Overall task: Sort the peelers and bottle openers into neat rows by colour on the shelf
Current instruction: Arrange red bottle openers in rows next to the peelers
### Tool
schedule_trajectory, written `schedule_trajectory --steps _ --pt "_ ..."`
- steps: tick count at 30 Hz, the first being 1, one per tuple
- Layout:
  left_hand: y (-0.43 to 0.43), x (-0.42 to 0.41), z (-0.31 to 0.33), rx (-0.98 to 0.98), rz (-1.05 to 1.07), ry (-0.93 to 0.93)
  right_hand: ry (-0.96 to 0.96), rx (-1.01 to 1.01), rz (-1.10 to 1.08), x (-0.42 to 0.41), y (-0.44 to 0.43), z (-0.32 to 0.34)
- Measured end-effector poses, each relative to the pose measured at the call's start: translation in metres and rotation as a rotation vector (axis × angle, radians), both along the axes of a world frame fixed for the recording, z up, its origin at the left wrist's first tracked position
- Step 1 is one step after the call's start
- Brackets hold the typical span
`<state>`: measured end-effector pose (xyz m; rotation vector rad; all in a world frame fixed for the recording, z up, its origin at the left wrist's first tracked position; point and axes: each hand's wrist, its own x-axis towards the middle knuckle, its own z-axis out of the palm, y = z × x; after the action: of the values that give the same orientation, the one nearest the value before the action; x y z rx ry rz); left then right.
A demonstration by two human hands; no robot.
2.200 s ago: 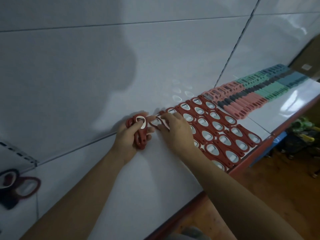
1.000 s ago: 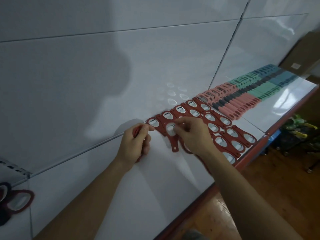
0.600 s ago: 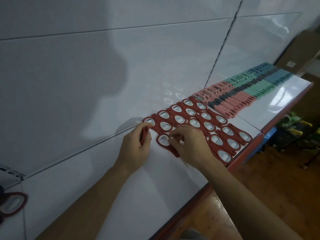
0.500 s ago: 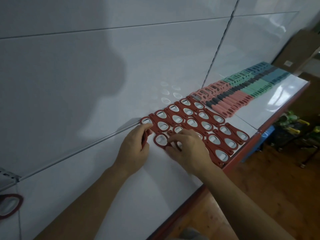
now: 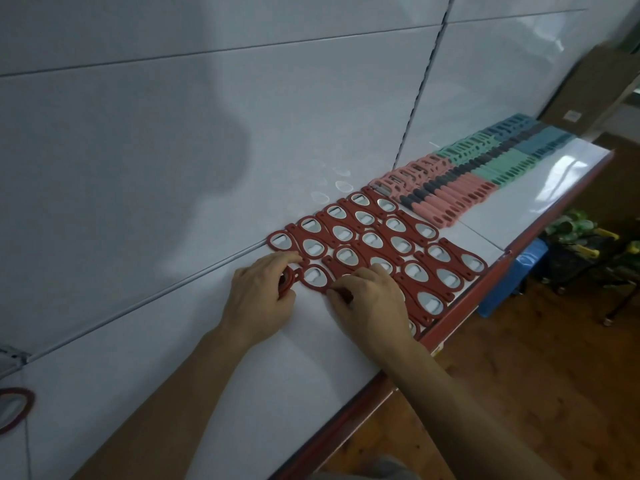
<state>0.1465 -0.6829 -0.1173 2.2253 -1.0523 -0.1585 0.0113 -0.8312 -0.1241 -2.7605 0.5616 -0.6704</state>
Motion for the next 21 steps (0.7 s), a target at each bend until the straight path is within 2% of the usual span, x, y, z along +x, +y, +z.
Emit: schedule_trajectory --steps 3,5,6,8,11,13,15,21 --pt "0.001 -0.001 -0.001 -0.048 -0.007 -0.010 0.015 0.019 -0.010 0.001 0.000 -0.001" --pt "0.001 0.000 -0.003 -0.174 -0.013 0.039 -0.037 0.051 -0.005 0.000 0.003 0.001" --pt "0.001 -0.001 -0.002 -0.279 0.011 0.138 -0.088 0.085 -0.004 -0.001 0.004 0.004" --pt "-0.003 -0.011 0.010 -0.499 0.083 0.470 -0.186 0.184 0.006 -0.003 0.007 0.010" --pt "-0.010 -0.025 0.021 -0.653 0.110 0.838 -0.269 0.472 0.096 -0.006 0.008 0.020" --pt "-0.012 -0.031 0.023 -0.664 0.102 0.914 -0.293 0.669 0.152 -0.008 0.009 0.026" --pt "-0.013 -0.037 0.023 -0.593 0.119 0.893 -0.304 0.750 0.188 -0.008 0.007 0.029" --pt "-0.017 -0.050 0.025 -0.449 0.043 0.897 -0.234 0.736 0.269 -0.012 -0.010 0.035"
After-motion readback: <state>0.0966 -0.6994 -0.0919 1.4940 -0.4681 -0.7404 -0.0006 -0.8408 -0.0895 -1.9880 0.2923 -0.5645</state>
